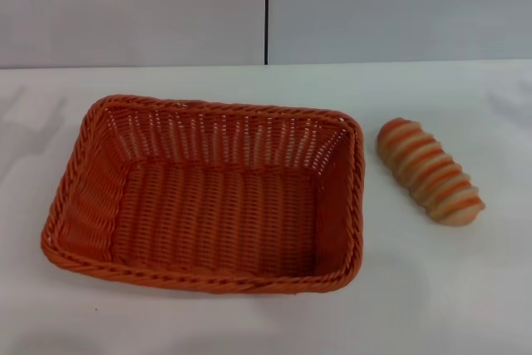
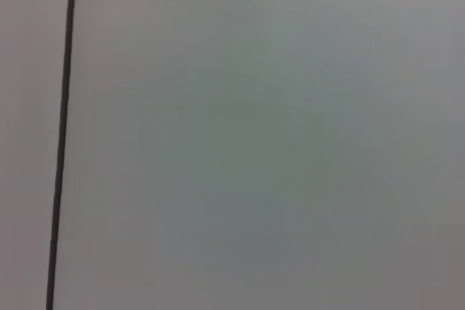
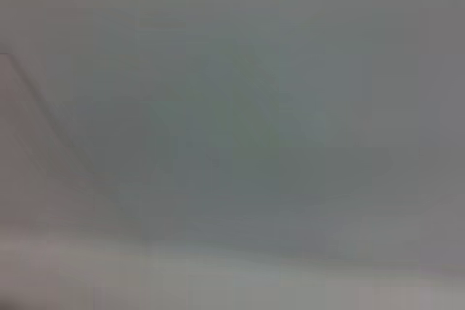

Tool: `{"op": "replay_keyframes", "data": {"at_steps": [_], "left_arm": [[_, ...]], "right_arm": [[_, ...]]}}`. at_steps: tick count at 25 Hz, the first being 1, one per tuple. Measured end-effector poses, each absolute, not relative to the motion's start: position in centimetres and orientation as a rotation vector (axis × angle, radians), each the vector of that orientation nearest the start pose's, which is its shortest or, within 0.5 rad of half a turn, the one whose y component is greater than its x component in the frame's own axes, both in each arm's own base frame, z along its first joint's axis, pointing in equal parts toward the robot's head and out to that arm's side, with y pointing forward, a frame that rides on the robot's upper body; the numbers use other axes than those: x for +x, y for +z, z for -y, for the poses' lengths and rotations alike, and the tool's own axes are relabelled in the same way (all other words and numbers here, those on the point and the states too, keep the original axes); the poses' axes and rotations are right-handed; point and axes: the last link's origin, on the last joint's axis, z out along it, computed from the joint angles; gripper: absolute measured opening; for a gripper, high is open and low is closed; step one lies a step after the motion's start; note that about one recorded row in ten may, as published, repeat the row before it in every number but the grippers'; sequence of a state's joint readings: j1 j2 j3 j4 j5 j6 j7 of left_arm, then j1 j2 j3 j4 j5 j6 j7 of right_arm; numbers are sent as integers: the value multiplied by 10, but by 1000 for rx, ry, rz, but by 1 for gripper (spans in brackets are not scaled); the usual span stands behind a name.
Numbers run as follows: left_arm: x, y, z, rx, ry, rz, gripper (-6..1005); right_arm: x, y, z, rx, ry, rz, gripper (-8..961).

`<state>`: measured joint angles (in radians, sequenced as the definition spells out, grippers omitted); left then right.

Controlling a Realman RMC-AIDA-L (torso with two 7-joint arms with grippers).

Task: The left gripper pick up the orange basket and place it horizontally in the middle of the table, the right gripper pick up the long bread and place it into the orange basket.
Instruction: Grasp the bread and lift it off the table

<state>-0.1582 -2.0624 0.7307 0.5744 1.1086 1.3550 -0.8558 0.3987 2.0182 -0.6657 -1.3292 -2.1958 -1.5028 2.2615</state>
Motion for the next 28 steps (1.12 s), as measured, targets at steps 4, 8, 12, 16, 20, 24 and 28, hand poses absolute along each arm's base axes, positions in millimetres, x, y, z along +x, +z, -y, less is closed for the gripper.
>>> {"op": "replay_keyframes", "data": {"at_steps": [4,8,12,16,20,24,28], "left_arm": [[-358,89,-270,-1734,-904,476,726],[-358,87,-267,-1729,-919,477,726],[-360,84,-265,-1729,-920,491,726],[-360,83,-264,-1729,-924,494,726],[-359,82,-262,-1736,-934,487,725],[-358,82,-258,-1737,-946,480,725],[-358,82,-258,-1737,-942,477,725]], "right_arm": [[259,138,-349,-2240,-12,-1412,620],[251,129,-351,-2244,-165,-1431,619],[248,110,-352,-2303,-296,-1465,618],[250,93,-354,-2383,-308,-1499,617],[251,77,-357,-2453,-260,-1523,616],[260,58,-359,-2494,-261,-1565,615],[263,47,-359,-2518,-272,-1586,614]]}}
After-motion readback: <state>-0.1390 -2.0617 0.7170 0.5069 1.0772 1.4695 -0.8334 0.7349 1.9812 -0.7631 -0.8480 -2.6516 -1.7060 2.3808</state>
